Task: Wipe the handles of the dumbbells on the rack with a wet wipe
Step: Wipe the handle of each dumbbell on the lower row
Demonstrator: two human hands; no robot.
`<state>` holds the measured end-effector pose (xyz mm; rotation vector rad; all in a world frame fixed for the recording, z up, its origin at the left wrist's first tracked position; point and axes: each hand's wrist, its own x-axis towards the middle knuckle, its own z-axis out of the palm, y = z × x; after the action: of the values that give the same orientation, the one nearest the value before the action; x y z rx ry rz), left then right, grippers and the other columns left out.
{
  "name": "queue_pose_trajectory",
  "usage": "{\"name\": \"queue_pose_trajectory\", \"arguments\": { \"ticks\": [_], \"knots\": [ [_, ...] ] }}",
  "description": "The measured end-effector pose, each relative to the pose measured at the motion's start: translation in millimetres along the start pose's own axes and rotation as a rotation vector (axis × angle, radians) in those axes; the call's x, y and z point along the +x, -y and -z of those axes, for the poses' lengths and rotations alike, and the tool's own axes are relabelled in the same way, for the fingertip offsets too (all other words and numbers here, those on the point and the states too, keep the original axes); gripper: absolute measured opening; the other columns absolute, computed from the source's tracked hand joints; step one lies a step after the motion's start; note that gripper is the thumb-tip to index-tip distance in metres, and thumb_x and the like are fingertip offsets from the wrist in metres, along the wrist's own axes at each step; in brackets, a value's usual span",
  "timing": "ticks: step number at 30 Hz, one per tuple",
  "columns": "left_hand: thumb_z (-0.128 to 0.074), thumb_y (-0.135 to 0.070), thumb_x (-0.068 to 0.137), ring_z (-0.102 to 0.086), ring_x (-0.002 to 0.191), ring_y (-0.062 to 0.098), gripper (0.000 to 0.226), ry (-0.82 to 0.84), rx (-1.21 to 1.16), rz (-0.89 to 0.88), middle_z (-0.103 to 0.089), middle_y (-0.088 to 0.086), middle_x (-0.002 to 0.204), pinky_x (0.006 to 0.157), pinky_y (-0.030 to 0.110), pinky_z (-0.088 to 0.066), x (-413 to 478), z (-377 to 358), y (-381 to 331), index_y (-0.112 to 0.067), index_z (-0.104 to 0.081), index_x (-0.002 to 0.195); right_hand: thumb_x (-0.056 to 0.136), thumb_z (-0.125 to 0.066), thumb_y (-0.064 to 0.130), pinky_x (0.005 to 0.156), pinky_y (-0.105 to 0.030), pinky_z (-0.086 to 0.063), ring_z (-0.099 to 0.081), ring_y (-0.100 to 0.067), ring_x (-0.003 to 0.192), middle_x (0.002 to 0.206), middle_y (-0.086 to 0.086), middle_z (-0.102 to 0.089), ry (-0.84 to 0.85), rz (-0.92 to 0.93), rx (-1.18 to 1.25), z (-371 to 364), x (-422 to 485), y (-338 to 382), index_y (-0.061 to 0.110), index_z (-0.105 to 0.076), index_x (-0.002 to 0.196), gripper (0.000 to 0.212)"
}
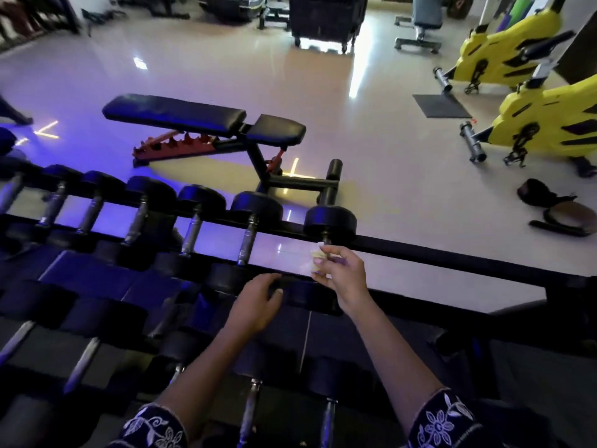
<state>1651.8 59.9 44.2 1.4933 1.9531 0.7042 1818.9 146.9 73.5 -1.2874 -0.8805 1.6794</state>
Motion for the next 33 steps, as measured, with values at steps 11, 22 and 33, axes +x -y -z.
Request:
{"name": "queue_pose_trajectory", "arguments": {
  "ticks": [11, 22, 33],
  "knots": [
    [-0.052, -0.027, 0.081, -0.061, 0.108, 0.025, 0.040, -0.146, 0.168, 0.121, -0.066, 0.006, 0.113, 0.093, 0.037, -0.048, -110.3, 115.5, 46.6, -0.012, -0.067, 0.115, 0.080, -0.062, -0.008, 0.070, -0.038, -0.060, -0.069, -0.026, 0.086, 0.097, -0.015, -0.069, 0.250, 0.094, -0.266, -130.8, -88.4, -28.4, 0.012, -0.068, 0.091, 0.023],
    [-0.064, -0.021, 0.086, -0.069, 0.090, 0.021, 0.026, -0.413, 0.034, 0.369, -0.074, 0.006, 0.096, 0.081, 0.031, -0.051, -303.6, 240.0, 187.6, -0.014, -0.072, 0.109, 0.073, -0.069, 0.008, 0.067, -0.039, -0.058, -0.071, -0.024, 0.080, 0.085, -0.007, -0.073, 0.597, 0.188, -0.463, -317.6, -231.1, -120.7, 0.025, -0.064, 0.086, 0.021],
    [-0.064, -0.010, 0.089, -0.068, 0.099, 0.020, 0.024, -0.584, 0.026, 0.455, -0.074, 0.010, 0.105, 0.086, 0.023, -0.046, -448.2, 402.7, 342.1, -0.007, -0.071, 0.113, 0.065, -0.067, 0.008, 0.070, -0.045, -0.060, -0.072, -0.020, 0.073, 0.080, -0.006, -0.073, 0.698, 0.230, -0.521, -542.4, -382.7, -225.9, 0.022, -0.069, 0.083, 0.022]
  ]
}}
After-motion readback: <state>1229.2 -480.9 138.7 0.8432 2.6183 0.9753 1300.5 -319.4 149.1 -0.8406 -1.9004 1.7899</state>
